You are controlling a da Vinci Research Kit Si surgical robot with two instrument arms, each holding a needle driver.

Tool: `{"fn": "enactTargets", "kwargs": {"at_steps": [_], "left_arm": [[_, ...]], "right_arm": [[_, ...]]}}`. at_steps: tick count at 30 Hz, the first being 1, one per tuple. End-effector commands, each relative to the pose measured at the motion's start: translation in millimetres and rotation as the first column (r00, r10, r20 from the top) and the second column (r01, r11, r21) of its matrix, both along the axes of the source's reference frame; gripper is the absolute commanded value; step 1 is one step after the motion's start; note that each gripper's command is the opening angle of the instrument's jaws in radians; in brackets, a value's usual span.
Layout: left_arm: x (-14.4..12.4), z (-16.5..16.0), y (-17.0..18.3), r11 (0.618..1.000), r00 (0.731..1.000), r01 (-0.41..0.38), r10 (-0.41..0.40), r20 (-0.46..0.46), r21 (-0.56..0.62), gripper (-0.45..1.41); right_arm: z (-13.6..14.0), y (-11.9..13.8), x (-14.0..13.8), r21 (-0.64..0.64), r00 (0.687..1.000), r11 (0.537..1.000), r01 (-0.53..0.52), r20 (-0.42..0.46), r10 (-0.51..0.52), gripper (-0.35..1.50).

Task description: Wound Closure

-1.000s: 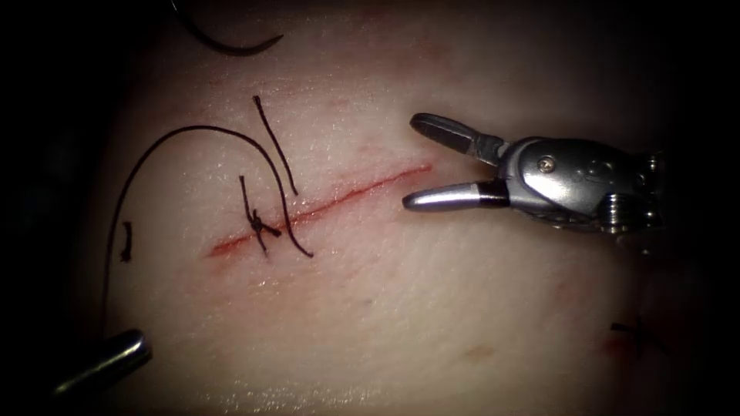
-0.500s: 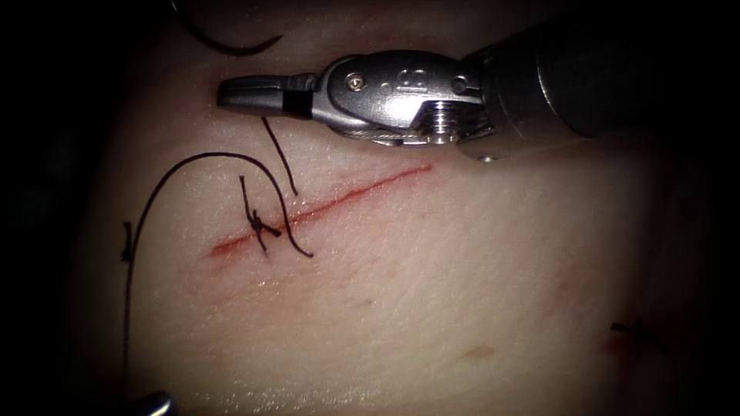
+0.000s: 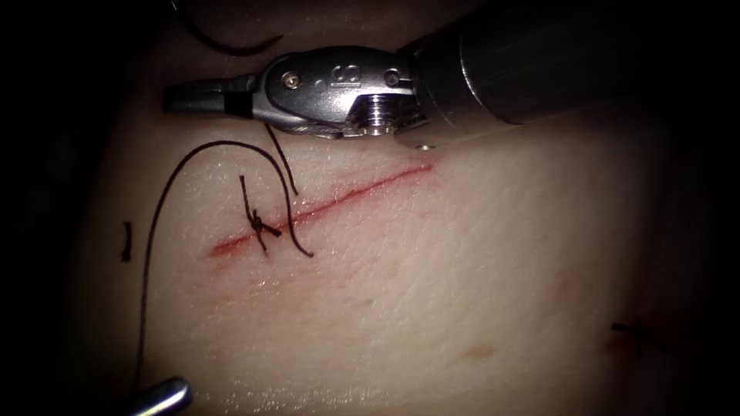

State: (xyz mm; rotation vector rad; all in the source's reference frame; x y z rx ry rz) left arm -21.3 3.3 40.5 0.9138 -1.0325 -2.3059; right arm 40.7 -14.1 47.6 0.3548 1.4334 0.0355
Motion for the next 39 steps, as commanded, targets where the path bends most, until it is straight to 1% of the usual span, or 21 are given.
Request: {"fn": "enactTargets", "kwargs": {"at_steps": [1, 2, 4, 6, 7, 10, 16, 17, 22, 26, 29, 32, 34, 35, 37, 38, 39], "left_arm": [[-0.5, 0.8, -0.4, 1.0, 1.0, -0.002, 0.002, 0.004, 0.007, -0.45], [-0.1, 1.2, 0.2, 1.0, 1.0, -0.001, 0.001, 0.007, 0.01, -0.45], [0.3, 1.7, 0.9, 1.0, 1.0, 0.006, -0.006, 0.013, 0.008, -0.45], [1.0, 3.6, 2.2, 1.0, 1.0, 0.011, -0.012, 0.013, 0.019, -0.45], [1.1, 4.3, 2.6, 0.999, 1.0, 0.022, -0.022, 0.018, 0.033, -0.45], [1.7, 7.7, 3.6, 0.996, 0.998, 0.062, -0.063, 0.021, 0.069, -0.45], [2.0, 11.1, 4.3, 0.992, 0.995, 0.091, -0.093, 0.021, 0.092, -0.45], [2.0, 12.1, 4.6, 0.99, 0.995, 0.094, -0.096, 0.018, 0.103, -0.45], [1.4, 13.9, 5.5, 0.987, 0.994, 0.105, -0.108, 0.014, 0.124, -0.45], [0.2, 15.0, 5.8, 0.985, 0.994, 0.103, -0.105, 0.005, 0.135, -0.45], [-1.0, 15.3, 5.7, 0.986, 0.996, 0.09, -0.091, 0.003, 0.141, -0.45], [-1.7, 15.4, 5.2, 0.986, 0.997, 0.078, -0.078, -0.005, 0.148, -0.45], [-1.8, 15.1, 5.0, 0.986, 0.997, 0.075, -0.075, -0.004, 0.149, -0.45], [-1.8, 14.7, 4.8, 0.986, 0.997, 0.074, -0.074, -0.004, 0.149, -0.45], [-1.9, 14.0, 4.5, 0.986, 0.997, 0.07, -0.071, 0.001, 0.151, -0.45], [-1.9, 13.5, 4.3, 0.986, 0.998, 0.068, -0.069, 0.004, 0.152, -0.45], [-2.0, 13.0, 4.2, 0.986, 0.998, 0.064, -0.066, 0.009, 0.153, -0.45]], "right_arm": [[1.4, -1.3, 0.5, 0.016, 1.0, 1.0, 0.022, -0.002, -0.022, -0.35], [2.1, -2.0, 0.3, 0.038, 0.999, 0.998, 0.049, -0.004, -0.049, -0.35], [2.4, -2.8, 0.0, 0.059, 0.997, 0.995, 0.074, -0.015, -0.074, -0.35], [1.8, -3.9, -0.8, 0.097, 0.993, 0.989, 0.11, -0.054, -0.105, -0.35], [1.5, -4.0, -0.9, 0.102, 0.992, 0.989, 0.111, -0.063, -0.105, -0.35], [0.4, -3.7, -2.0, 0.134, 0.99, 0.987, 0.089, -0.124, -0.073, -0.35], [0.2, -3.2, -2.8, 0.154, 0.986, 0.987, 0.042, -0.165, -0.017, -0.35], [0.2, -3.3, -3.1, 0.162, 0.985, 0.986, 0.033, -0.174, -0.004, -0.35], [0.1, -3.6, -3.9, 0.18, 0.979, 0.984, 0.008, -0.204, 0.029, -0.35], [0.0, -3.8, -4.1, 0.188, 0.975, 0.982, -0.006, -0.219, 0.047, -0.35], [0.0, -3.7, -4.1, 0.198, 0.966, 0.979, -0.039, -0.244, 0.088, -0.35], [0.1, -3.7, -3.8, 0.201, 0.965, 0.977, -0.067, -0.236, 0.115, -0.35], [0.2, -3.7, -3.4, 0.198, 0.968, 0.976, -0.091, -0.212, 0.134, -0.35], [0.2, -3.8, -3.2, 0.197, 0.969, 0.976, -0.097, -0.206, 0.138, -0.18], [0.4, -3.9, -2.8, 0.193, 0.97, 0.975, -0.107, -0.196, 0.145, 0.22], [0.5, -4.0, -2.7, 0.192, 0.97, 0.975, -0.11, -0.192, 0.147, 0.34], [0.5, -4.0, -2.6, 0.191, 0.97, 0.975, -0.11, -0.192, 0.147, 0.41]]}}
